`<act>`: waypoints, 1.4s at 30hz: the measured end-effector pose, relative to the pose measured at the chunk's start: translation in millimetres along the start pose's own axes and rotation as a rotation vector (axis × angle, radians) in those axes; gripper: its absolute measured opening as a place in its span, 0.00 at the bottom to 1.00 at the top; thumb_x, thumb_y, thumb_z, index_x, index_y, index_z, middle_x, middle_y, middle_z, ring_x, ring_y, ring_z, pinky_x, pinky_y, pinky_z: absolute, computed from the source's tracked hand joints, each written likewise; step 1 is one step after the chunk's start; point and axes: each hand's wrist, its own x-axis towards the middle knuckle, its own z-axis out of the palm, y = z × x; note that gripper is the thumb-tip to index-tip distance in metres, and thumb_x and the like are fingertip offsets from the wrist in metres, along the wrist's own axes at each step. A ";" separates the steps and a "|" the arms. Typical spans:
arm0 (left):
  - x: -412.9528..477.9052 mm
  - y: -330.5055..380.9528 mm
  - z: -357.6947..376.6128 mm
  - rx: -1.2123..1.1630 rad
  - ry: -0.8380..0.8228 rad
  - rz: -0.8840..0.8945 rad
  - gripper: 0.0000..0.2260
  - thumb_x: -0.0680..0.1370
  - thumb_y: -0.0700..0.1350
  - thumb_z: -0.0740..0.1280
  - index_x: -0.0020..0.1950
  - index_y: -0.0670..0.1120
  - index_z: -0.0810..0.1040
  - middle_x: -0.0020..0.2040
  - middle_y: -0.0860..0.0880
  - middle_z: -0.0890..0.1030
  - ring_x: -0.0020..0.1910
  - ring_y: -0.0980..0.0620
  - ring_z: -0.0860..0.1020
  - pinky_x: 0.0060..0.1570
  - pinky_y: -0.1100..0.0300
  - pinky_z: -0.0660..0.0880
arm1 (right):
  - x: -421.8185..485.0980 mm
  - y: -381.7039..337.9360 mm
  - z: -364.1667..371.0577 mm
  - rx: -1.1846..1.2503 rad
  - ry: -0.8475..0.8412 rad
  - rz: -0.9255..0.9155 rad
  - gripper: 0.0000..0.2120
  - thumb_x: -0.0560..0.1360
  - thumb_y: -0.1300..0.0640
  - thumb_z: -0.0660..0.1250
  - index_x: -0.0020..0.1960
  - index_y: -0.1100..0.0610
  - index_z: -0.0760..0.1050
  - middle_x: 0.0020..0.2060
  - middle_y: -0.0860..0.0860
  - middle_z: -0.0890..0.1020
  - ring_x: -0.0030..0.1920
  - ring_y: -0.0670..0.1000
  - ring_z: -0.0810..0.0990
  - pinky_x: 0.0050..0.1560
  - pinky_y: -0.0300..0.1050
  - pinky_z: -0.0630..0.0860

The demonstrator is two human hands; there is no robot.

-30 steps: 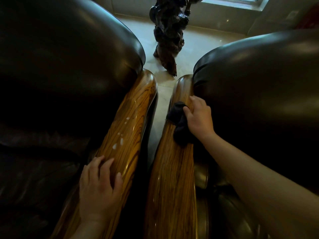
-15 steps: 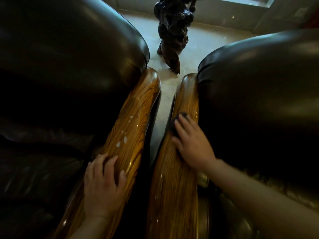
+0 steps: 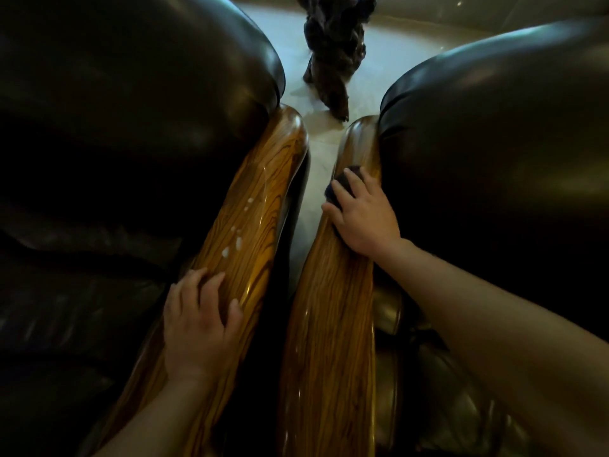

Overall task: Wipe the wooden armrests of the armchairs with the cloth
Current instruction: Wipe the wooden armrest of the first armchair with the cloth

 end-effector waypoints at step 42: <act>-30.8 -26.4 -0.6 0.020 -0.085 0.156 0.29 0.81 0.61 0.48 0.81 0.52 0.52 0.81 0.47 0.54 0.80 0.49 0.48 0.77 0.44 0.45 | -122.9 -65.9 18.8 0.193 0.029 0.323 0.32 0.82 0.38 0.47 0.79 0.55 0.55 0.80 0.59 0.52 0.79 0.60 0.47 0.78 0.58 0.48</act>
